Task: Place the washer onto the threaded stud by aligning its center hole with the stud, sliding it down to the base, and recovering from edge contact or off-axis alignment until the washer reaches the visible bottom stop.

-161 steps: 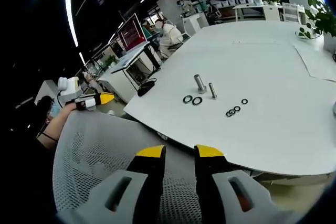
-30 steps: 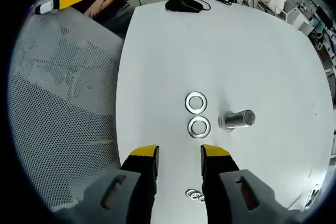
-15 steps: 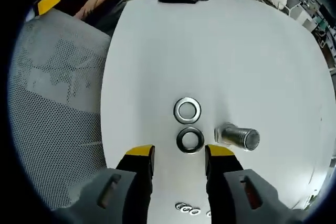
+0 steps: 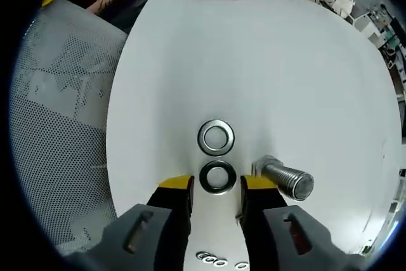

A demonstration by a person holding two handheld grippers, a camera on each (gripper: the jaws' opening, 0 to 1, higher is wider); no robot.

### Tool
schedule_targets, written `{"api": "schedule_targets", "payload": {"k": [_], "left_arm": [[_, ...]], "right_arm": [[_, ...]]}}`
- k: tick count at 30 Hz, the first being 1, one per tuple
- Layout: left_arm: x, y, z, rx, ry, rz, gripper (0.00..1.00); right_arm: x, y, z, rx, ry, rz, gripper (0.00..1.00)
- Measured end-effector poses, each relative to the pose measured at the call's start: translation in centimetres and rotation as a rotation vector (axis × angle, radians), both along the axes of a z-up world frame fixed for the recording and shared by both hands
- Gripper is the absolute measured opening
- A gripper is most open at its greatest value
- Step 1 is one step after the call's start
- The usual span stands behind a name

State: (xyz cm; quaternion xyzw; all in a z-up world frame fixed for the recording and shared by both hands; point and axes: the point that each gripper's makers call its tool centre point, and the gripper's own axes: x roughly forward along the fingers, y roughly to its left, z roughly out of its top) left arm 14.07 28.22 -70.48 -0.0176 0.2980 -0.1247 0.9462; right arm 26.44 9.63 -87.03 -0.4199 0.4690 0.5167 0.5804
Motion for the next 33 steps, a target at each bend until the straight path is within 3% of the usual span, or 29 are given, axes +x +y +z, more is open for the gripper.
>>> {"api": "schedule_targets", "payload": {"k": [7,12,26,33], "left_arm": [[-0.02,0.02,-0.05,0.002,0.004,-0.002,0.07],[-0.03,0.01,-0.05,0.002,0.004,-0.002,0.07],[0.02,0.06,0.05,-0.002,-0.003,0.004,0.07],[-0.03,0.05,0.05,-0.001,-0.004,0.003,0.07]], "right_arm": [[-0.11,0.07,0.01,0.012,-0.007,0.028,0.32],[-0.39,0.31,0.03,0.027,-0.007,0.026,0.26],[-0.44,0.30,-0.03,0.028,-0.034,0.063,0.25],[-0.41,0.18,-0.02,0.079,-0.024,0.005,0.26]]}}
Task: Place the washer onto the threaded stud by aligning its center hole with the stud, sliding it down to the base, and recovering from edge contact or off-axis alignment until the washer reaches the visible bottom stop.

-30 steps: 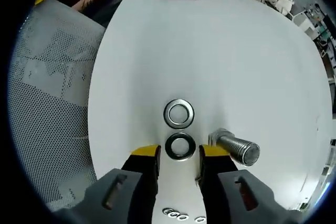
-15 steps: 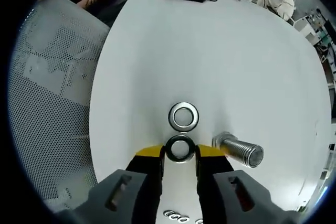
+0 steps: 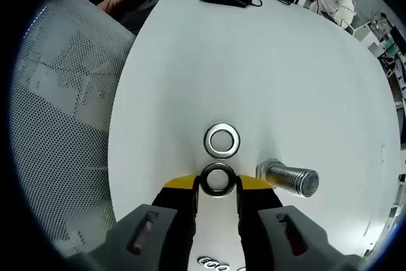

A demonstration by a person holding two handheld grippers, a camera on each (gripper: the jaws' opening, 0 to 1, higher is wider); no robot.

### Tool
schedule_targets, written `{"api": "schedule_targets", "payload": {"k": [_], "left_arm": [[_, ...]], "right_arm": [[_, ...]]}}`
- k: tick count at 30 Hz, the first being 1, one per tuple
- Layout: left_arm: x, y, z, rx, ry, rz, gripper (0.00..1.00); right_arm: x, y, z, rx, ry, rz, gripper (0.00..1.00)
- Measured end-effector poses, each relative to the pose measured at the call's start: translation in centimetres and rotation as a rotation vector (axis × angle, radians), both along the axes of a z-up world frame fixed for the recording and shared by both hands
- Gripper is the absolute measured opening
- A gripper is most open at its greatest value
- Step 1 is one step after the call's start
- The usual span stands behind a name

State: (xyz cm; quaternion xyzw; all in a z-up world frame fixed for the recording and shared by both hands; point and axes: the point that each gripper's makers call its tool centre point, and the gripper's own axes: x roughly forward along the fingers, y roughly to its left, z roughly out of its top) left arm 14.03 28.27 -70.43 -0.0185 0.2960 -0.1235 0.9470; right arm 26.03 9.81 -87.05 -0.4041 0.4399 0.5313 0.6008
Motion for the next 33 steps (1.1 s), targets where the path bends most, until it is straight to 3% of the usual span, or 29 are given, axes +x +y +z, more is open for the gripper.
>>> {"api": "schedule_targets", "payload": {"k": [8,12,21,26,33], "left_arm": [[0.0,0.0,0.1,-0.002,-0.003,0.002,0.07],[0.0,0.0,0.1,-0.002,-0.003,0.001,0.07],[0.1,0.0,0.1,-0.006,-0.006,0.003,0.07],[0.1,0.0,0.1,-0.008,-0.007,0.001,0.07],[0.1,0.0,0.1,-0.013,-0.006,-0.001,0.07]], "right_arm": [[-0.5,-0.3,0.0,-0.019,0.016,0.020,0.31],[-0.6,-0.1,-0.1,-0.026,0.011,0.022,0.25],[-0.6,-0.3,0.1,-0.026,-0.004,0.021,0.24],[-0.6,-0.3,0.2,-0.007,0.009,-0.049,0.23],[-1.1,-0.4,1.2,-0.010,0.012,-0.018,0.23]]}}
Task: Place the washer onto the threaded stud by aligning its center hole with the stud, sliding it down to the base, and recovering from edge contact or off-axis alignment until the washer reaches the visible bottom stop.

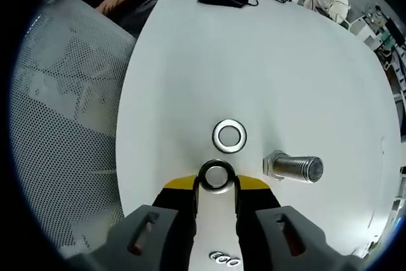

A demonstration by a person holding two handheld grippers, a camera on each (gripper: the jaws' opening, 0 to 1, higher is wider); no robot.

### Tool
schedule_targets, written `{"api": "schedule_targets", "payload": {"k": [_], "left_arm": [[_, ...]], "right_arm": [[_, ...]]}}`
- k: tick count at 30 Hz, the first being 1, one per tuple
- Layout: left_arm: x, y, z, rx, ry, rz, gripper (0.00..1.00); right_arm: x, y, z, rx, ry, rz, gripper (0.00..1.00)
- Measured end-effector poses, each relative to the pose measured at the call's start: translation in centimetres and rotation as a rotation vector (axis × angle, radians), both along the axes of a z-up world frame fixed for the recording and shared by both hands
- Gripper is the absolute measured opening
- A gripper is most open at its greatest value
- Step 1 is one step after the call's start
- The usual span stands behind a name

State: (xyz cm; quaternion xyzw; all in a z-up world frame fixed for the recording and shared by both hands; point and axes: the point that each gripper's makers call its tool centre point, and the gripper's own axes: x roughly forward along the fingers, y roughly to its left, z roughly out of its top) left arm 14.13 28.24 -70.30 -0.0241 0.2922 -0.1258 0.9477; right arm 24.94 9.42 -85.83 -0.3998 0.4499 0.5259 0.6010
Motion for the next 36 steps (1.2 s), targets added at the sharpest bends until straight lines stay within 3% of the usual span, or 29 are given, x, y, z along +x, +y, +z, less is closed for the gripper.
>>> {"api": "schedule_targets", "payload": {"k": [17,36], "left_arm": [[-0.1,0.0,0.1,-0.002,-0.004,-0.001,0.07],[0.0,0.0,0.1,0.000,-0.005,0.002,0.07]], "right_arm": [[0.6,0.0,4.1,0.008,-0.015,0.005,0.23],[4.1,0.6,8.0,0.037,-0.095,-0.005,0.23]]}}
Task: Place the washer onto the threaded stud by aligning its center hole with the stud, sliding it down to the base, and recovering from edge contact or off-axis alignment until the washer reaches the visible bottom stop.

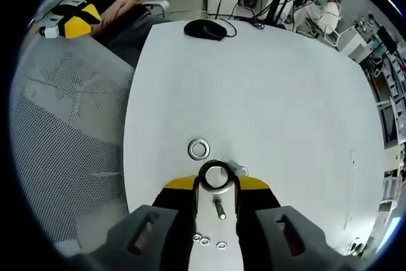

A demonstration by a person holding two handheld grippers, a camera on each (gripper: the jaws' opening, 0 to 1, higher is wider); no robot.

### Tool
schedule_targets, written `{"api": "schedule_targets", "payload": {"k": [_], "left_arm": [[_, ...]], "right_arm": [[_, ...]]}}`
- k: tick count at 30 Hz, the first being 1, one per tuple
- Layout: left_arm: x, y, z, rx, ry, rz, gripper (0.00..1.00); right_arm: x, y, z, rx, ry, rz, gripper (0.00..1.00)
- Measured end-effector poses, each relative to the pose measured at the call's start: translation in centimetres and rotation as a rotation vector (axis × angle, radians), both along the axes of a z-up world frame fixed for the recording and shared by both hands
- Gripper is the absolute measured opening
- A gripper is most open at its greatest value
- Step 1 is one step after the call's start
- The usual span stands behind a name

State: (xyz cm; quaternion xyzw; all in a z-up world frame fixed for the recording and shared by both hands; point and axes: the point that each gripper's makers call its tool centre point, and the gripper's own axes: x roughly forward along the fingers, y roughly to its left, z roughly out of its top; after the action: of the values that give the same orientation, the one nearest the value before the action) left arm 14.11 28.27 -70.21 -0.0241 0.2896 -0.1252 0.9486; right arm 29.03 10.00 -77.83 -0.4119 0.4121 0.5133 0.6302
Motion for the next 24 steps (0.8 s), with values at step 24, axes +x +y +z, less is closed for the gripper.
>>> {"api": "schedule_targets", "payload": {"k": [24], "left_arm": [[0.0,0.0,0.0,0.000,0.003,-0.001,0.07]], "right_arm": [[2.8,-1.2,-0.3,-0.021,-0.012,-0.055,0.23]]}}
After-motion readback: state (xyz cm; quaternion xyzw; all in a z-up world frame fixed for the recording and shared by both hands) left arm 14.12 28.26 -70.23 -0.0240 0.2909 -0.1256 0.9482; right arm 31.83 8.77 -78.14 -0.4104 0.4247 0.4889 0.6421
